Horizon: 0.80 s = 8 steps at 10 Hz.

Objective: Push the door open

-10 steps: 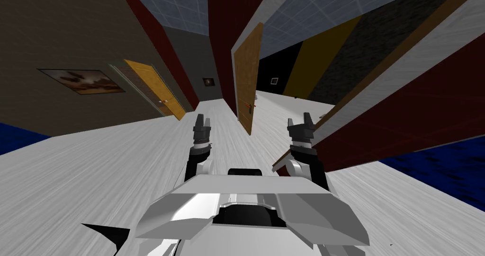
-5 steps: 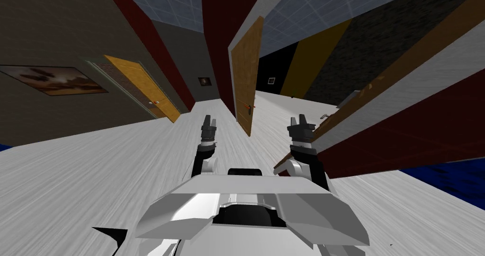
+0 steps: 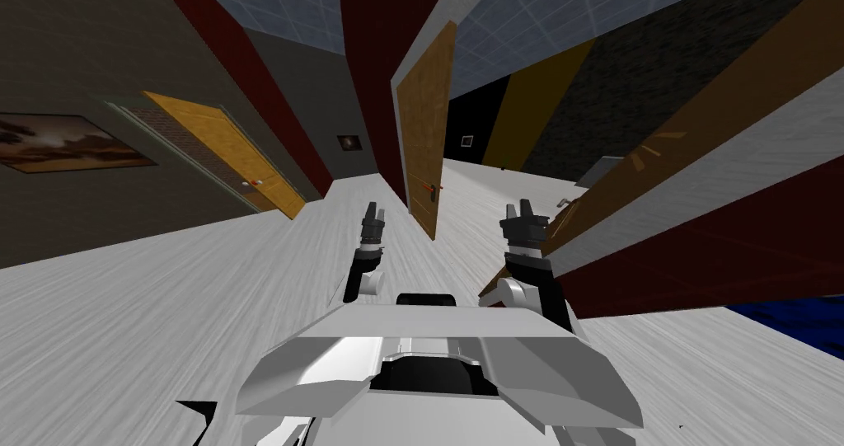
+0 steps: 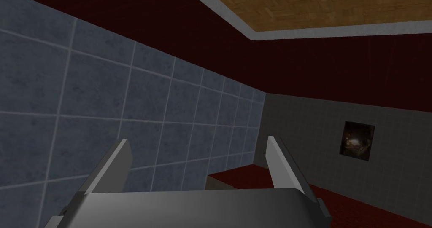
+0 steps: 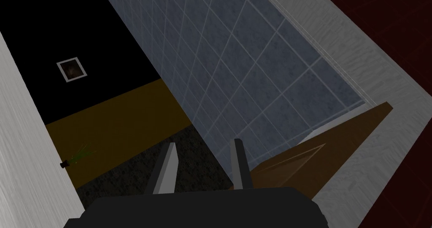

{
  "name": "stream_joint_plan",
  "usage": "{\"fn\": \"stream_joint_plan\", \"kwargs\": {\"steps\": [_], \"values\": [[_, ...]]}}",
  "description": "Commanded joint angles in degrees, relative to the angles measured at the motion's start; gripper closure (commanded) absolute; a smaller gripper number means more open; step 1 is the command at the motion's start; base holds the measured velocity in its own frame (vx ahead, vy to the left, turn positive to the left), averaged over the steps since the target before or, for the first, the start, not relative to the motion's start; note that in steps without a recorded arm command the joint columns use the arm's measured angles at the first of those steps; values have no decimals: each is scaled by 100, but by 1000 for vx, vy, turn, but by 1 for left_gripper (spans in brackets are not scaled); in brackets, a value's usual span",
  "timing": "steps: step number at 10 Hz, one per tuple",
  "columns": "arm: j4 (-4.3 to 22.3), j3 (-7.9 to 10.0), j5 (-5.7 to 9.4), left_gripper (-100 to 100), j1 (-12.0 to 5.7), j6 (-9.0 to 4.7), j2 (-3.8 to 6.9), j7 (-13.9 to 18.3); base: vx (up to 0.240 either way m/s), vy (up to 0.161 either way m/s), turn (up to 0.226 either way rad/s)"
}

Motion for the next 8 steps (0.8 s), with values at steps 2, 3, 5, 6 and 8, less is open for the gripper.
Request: {"fn": "stream_joint_plan", "kwargs": {"steps": [2,3,5,6,8], "values": [[265,-83,87,-100,-180,26,48,51,96,63,-57],[368,-120,117,-100,-249,34,61,66,87,62,-81],[680,-231,208,-100,-455,57,97,111,111,55,-108],[788,-269,239,-100,-526,65,109,127,105,75,-53],[1018,-351,306,-100,-678,83,128,160,101,80,-82]]}}
